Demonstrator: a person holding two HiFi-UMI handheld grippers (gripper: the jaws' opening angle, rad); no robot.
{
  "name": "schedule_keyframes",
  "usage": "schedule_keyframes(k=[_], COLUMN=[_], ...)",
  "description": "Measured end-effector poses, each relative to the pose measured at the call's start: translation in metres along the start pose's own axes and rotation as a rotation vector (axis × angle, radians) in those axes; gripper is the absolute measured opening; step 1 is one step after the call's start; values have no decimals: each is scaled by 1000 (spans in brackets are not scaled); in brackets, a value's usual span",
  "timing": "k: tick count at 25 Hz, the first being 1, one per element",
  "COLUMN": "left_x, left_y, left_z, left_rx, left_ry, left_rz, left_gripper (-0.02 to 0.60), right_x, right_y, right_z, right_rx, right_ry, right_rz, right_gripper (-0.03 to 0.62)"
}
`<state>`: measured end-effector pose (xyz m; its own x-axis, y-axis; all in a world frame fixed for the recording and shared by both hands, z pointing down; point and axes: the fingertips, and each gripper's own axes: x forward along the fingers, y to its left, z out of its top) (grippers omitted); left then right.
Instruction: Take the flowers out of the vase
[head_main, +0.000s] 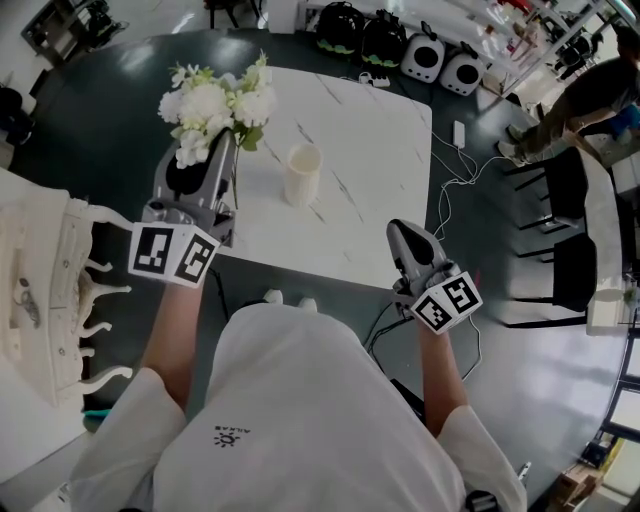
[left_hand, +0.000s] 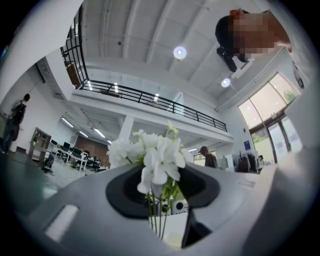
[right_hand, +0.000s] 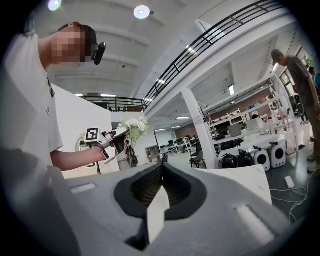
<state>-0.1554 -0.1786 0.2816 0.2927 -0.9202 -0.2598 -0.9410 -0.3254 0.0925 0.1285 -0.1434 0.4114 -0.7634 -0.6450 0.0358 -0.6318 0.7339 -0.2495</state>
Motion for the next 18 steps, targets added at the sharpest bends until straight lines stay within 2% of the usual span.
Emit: schedule_keyframes(k=[18], left_x=[-10], left_y=[34], left_z=[-49], left_rx=[-45], left_ry=[119], left_rz=[-22], left_gripper=[156], right_x=[21], right_y=[2], right_z=[7], right_rx=[-16], right_ry=[6], right_rz=[-113], right_gripper=[0])
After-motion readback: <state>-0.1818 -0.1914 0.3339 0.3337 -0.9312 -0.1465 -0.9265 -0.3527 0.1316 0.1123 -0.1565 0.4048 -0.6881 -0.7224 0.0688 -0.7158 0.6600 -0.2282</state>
